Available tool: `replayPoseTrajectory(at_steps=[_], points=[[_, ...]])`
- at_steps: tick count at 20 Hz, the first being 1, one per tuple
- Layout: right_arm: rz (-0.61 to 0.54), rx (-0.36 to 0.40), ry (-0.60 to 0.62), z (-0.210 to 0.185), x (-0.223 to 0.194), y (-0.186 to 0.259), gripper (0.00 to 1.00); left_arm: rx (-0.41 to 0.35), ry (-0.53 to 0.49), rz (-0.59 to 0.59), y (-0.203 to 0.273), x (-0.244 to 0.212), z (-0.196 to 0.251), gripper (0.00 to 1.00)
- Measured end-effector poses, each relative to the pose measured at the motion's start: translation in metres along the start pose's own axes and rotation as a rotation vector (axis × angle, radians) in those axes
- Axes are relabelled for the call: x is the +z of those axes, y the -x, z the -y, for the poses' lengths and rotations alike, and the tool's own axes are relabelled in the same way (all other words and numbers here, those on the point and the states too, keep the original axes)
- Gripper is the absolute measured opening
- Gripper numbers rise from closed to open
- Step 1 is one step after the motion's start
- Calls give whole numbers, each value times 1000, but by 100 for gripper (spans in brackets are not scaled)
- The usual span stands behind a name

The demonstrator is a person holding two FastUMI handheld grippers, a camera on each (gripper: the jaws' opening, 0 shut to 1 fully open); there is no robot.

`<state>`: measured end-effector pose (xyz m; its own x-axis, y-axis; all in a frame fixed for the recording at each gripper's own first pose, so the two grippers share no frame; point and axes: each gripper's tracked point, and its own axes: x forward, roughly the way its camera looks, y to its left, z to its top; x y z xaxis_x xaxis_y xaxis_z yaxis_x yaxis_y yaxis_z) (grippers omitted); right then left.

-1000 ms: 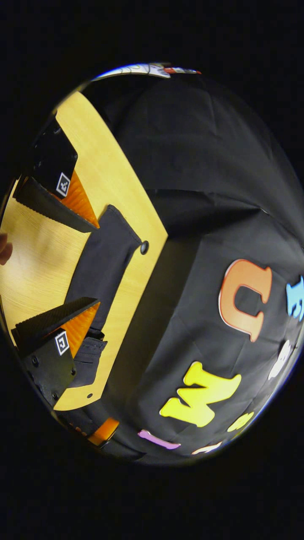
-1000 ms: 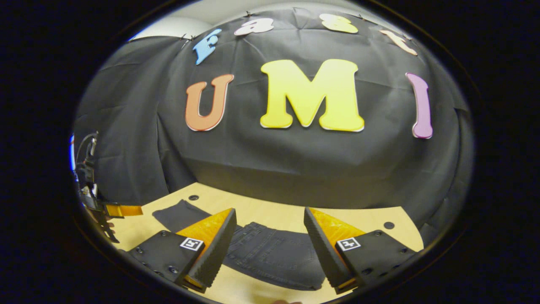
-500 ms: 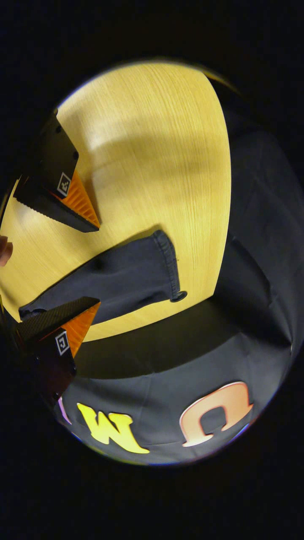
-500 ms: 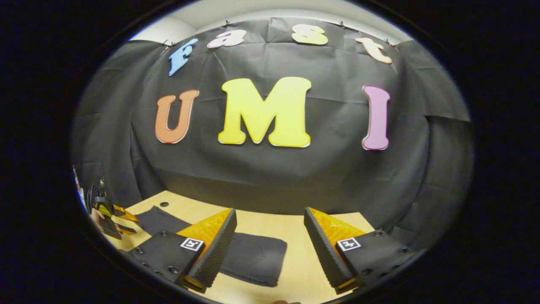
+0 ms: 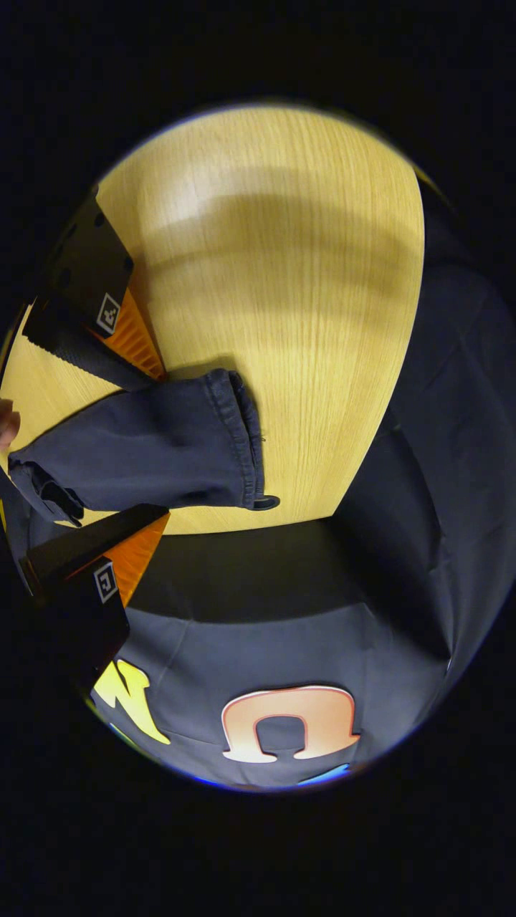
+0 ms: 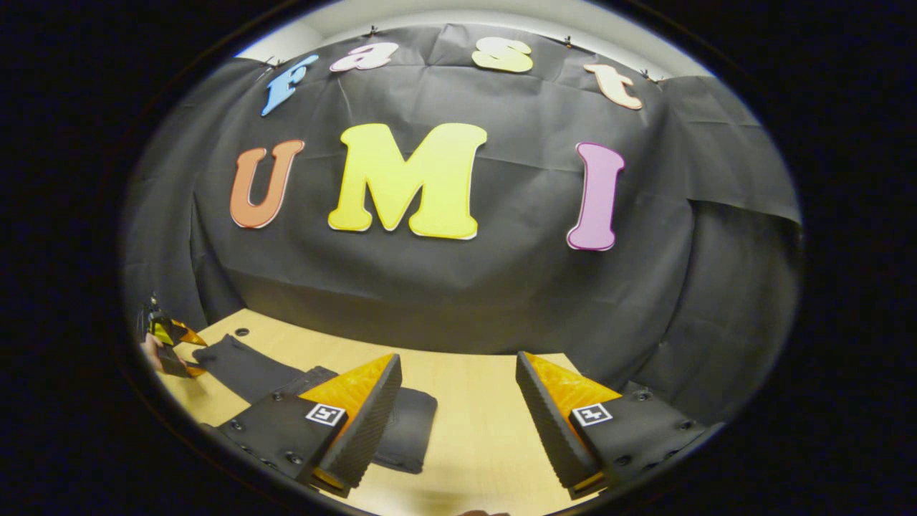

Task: Grasp the waist and the cuffs of the jeans and fold them to make the two legs overlap; first hold the waist and fold one-third of the jeans toward the cuffs, then hold the cuffs and fold the remaining one-third in the same direction to finish folding.

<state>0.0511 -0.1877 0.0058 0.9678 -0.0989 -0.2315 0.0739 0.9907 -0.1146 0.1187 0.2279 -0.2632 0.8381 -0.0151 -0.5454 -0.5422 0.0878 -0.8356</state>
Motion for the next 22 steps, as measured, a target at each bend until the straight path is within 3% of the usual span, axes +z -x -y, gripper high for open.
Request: replayPoseTrajectory(at_steps=[3, 6, 7, 9, 15, 16, 18, 22], points=[[-14, -24, 3, 10, -1, 1, 99, -39, 58, 22, -12, 5, 10, 100], [-27, -44, 2, 21, -2, 7, 99, -10, 38, 20, -24, 1, -3, 91], [-31, -54, 13, 26, -2, 10, 99, 45, 47, 30, -28, 1, -18, 63], [-33, -70, 23, 39, -2, 14, 99, 19, 87, 44, -31, 4, -13, 7], [-26, -91, -21, 70, 3, 13, 99, 53, -10, 88, -24, 2, -13, 4], [-24, -88, -30, 72, 3, 12, 99, 49, -48, 101, -20, 2, -8, 4], [-32, -68, -48, 74, -2, 6, 99, 37, -220, 144, -6, -3, 14, 4], [-45, -10, -52, 77, -11, 1, 99, -20, -405, 246, 16, -23, 70, 4]])
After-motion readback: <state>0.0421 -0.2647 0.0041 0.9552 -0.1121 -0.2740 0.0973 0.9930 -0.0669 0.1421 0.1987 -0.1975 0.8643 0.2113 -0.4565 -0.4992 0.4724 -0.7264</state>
